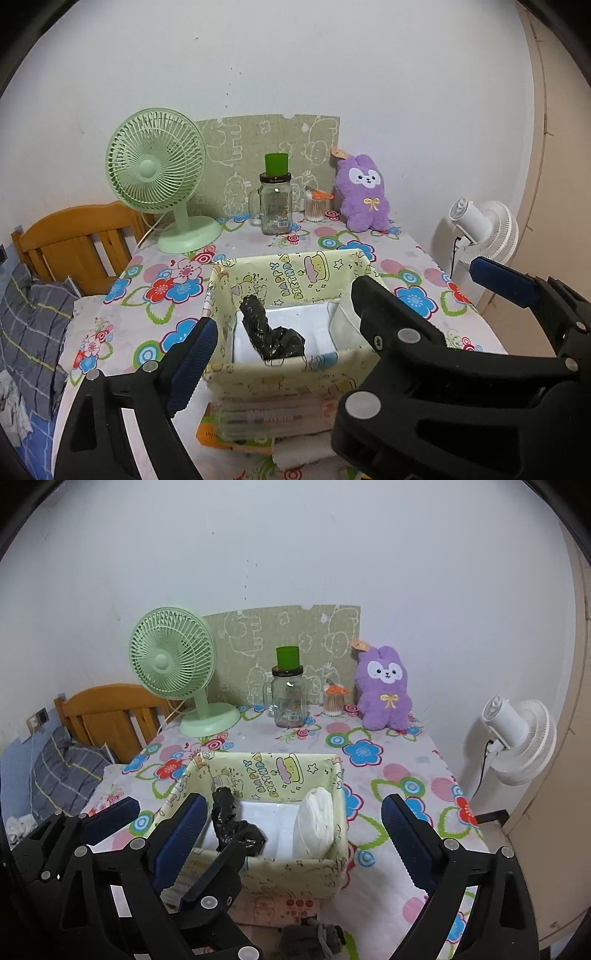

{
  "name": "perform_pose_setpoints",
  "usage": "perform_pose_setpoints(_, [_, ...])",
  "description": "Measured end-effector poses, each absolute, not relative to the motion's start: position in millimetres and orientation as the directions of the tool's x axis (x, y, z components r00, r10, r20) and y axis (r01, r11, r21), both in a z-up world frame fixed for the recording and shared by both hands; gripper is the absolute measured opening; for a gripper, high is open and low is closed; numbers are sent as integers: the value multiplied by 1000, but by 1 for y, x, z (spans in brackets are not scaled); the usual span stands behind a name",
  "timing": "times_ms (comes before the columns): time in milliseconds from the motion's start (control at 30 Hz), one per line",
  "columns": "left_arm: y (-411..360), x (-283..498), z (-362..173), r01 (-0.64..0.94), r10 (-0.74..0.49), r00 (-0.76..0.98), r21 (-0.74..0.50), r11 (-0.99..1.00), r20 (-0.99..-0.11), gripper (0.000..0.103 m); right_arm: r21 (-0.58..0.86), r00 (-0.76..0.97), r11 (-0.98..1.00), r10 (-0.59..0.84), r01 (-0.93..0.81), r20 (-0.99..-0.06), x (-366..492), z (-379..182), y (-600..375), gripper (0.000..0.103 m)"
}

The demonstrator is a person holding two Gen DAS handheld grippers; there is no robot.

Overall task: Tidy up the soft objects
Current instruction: 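Withdraw both tools from the box toward the yellow pouch and grey bag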

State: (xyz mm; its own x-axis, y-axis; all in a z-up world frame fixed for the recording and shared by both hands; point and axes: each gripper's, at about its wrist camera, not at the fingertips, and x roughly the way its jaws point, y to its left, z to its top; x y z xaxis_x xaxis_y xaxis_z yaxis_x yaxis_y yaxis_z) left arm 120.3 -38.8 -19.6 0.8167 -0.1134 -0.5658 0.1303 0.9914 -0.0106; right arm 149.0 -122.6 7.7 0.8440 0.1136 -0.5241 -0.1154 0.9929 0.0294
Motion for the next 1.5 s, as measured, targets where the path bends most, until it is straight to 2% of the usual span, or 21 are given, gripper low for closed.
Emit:
perform_pose_setpoints(633, [-42,73,-25,140,-130,819,-26,990,-558,92,22,855,992,115,-121,-506,94,5,-125,98])
perform_pose_setpoints(1500, [-72,41,-85,177,-162,784,-35,984,-599,94,31,845,995,98,-96,-526,57,-56,-154,98])
